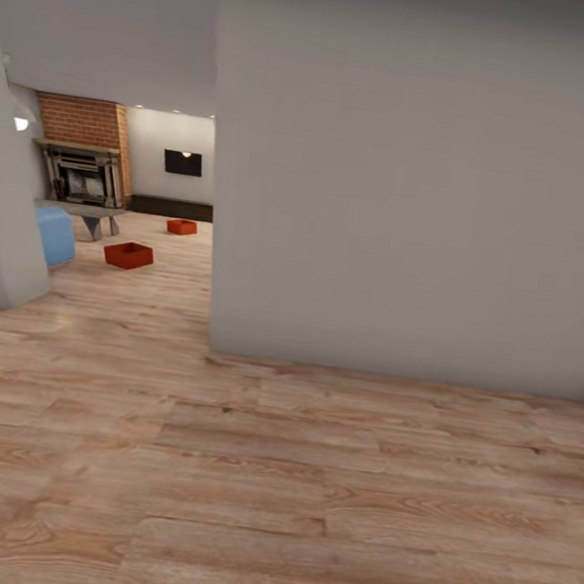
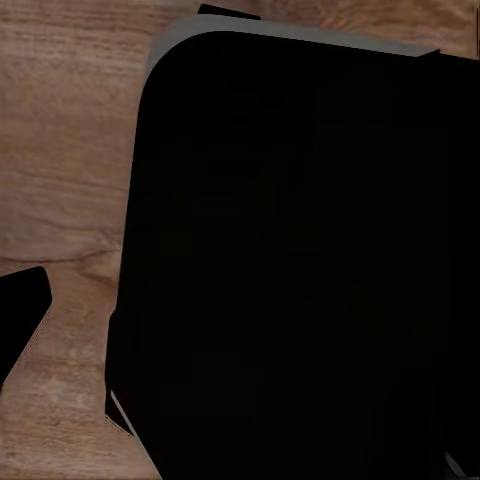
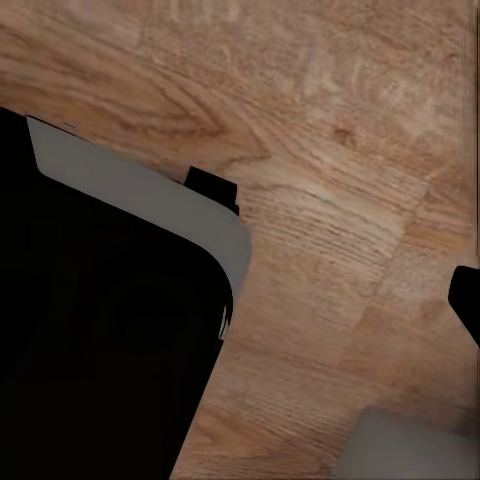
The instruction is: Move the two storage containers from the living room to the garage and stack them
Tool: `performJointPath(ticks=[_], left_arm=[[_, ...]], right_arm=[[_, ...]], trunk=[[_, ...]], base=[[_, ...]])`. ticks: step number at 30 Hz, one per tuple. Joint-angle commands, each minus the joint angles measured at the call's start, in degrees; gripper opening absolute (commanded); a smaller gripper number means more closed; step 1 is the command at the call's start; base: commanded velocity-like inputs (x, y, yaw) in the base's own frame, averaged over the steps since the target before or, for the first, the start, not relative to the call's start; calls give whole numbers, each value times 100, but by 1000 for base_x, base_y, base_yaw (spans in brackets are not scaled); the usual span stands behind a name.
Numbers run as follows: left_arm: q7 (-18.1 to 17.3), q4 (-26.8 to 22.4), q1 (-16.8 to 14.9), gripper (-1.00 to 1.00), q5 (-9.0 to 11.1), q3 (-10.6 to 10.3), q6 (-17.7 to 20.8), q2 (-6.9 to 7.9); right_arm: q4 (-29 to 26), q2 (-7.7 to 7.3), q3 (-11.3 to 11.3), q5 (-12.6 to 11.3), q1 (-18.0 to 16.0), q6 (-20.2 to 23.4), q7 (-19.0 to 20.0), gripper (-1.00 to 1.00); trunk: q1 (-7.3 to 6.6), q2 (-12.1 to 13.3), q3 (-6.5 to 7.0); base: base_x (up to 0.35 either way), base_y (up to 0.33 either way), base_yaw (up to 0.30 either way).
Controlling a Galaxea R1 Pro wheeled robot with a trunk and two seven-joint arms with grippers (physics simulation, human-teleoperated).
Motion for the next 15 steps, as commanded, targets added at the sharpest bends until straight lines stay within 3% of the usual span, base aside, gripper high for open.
performJointPath(ticks=[1,15], left_arm=[[6,-1,-2,100,32,12,-10,-2],[7,-1,-2,100,32,12,-10,-2]], right_arm=[[9,1,23,18,-4,-21,-19,100],[9,1,23,18,-4,-21,-19,100]], trunk=[[3,-3,-6],[3,-3,-6]], base=[[331,0,0],[331,0,0]])
